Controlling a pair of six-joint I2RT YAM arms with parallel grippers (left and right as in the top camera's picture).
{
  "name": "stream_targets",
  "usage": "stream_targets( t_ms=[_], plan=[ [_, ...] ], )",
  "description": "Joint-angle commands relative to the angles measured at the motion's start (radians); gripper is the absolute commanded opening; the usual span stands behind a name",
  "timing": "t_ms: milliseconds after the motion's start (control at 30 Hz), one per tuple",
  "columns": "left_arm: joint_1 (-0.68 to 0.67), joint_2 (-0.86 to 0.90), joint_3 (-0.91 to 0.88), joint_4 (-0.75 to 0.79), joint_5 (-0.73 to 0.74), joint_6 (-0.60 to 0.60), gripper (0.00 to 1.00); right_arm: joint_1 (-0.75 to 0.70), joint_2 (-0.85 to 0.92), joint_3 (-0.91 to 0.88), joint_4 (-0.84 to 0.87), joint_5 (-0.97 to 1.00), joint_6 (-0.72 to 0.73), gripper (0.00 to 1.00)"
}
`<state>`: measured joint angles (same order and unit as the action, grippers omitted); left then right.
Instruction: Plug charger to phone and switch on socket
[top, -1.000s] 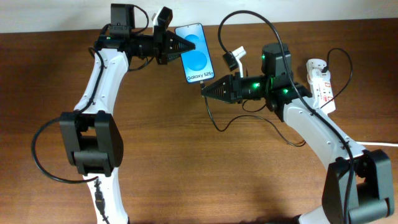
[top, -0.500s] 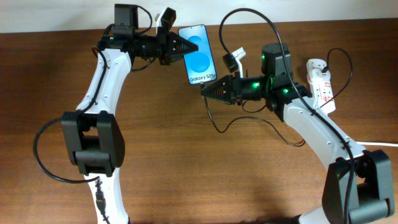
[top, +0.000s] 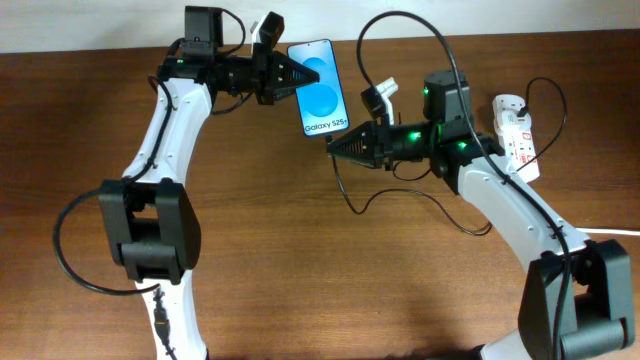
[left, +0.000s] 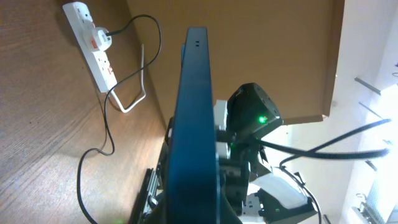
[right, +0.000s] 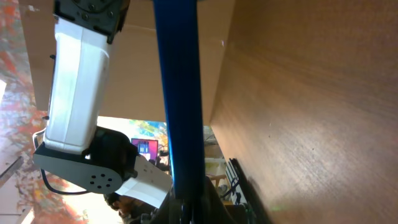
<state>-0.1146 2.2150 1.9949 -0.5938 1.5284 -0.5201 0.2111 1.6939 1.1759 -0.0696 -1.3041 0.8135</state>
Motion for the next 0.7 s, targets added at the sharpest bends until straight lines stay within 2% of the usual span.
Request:
stream_targets(
  t_ms=[0,667],
  plan=[
    [0.029,-0.018,0.008,0.002,0.046,-0.005,0.0,-0.007,0.004,0.001,0.034,-0.032,0.0,0.04],
    [0.021,-0.018,0.008,0.002,0.006,-0.005,0.0,0.039,0.004,0.001,0.051,-0.018,-0.001,0.04]
  ],
)
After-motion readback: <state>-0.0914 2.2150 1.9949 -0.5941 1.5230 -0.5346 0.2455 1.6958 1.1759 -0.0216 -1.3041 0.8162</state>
